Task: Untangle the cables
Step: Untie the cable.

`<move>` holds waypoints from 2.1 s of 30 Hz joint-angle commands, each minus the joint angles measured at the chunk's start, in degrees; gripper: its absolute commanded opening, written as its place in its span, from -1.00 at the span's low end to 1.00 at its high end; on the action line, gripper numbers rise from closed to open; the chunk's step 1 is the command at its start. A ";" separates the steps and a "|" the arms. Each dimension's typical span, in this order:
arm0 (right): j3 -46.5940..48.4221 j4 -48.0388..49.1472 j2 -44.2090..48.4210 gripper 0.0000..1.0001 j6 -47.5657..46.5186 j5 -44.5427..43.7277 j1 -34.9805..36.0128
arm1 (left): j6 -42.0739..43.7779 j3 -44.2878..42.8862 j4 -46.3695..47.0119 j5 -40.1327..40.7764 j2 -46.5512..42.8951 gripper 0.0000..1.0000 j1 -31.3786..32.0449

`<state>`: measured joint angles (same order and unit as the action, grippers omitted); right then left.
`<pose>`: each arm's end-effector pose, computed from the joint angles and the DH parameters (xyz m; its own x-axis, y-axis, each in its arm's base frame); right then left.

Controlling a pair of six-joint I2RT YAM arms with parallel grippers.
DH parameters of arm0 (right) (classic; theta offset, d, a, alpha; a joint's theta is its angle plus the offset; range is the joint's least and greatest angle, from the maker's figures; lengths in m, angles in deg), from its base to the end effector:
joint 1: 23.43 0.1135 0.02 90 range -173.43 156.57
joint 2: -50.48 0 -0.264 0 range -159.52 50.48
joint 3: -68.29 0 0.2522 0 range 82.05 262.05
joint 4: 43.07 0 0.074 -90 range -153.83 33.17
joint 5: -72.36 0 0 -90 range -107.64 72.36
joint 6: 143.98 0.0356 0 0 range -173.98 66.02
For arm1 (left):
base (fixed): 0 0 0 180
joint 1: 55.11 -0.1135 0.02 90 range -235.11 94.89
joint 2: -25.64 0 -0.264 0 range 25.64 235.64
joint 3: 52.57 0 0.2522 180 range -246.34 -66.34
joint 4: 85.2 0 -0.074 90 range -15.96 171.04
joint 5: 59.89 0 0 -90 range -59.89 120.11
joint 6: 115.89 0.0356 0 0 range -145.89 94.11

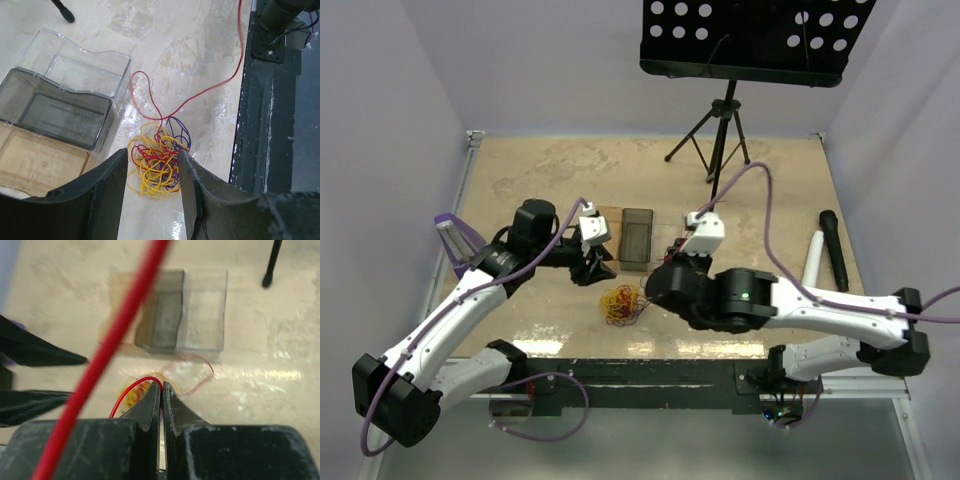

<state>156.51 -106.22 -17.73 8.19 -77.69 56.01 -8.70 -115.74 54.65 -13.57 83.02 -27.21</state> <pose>0.0717 0.2165 0.3822 -0.3901 0.3167 -0.8646 -0.0642 0.9273 0.3687 0.1749 -0.1204 0.3050 -0.2276 0.3623 -0.9038 0.9521 0.2777 -0.1284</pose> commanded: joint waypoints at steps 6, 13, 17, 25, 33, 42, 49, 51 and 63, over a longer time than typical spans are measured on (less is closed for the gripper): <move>-8.96 -12.31 1.74 -1.00 22.08 7.40 0.10 | 2.23 0.01 1.60 -0.70 -0.26 0.07 0.57; -12.23 -12.31 9.59 -1.00 29.77 6.18 -2.79 | 5.48 0.10 3.71 2.80 8.26 0.11 5.23; -13.45 -12.23 8.26 -1.00 28.44 6.53 -6.22 | 9.08 0.36 4.77 6.06 13.79 0.17 7.34; -16.10 -12.23 14.85 -1.00 26.78 5.83 -13.16 | 16.64 0.98 4.94 9.75 22.67 0.35 11.38; -14.52 -12.31 20.39 -0.99 19.67 4.94 -20.63 | 19.28 0.98 6.71 11.34 28.13 -0.36 12.44; -10.04 -12.31 25.67 -0.95 12.46 1.87 -28.55 | 24.37 3.17 -2.51 15.64 16.46 -1.00 12.09; -5.64 -12.31 24.70 -0.95 6.04 -1.11 -32.24 | 29.30 4.58 -11.04 20.03 5.99 -1.00 11.04; -4.15 -12.31 25.14 -0.95 3.76 -2.17 -34.08 | 29.65 5.28 -12.19 21.09 4.06 -1.00 10.95; 13.69 -12.31 24.26 -1.00 -10.75 -12.97 -42.52 | 32.55 4.32 -16.41 28.82 -4.91 -1.00 5.94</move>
<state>164.90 -118.81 7.37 3.69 -83.51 14.55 21.04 -110.56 40.27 11.61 81.38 -18.53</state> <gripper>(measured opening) 0.014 0.016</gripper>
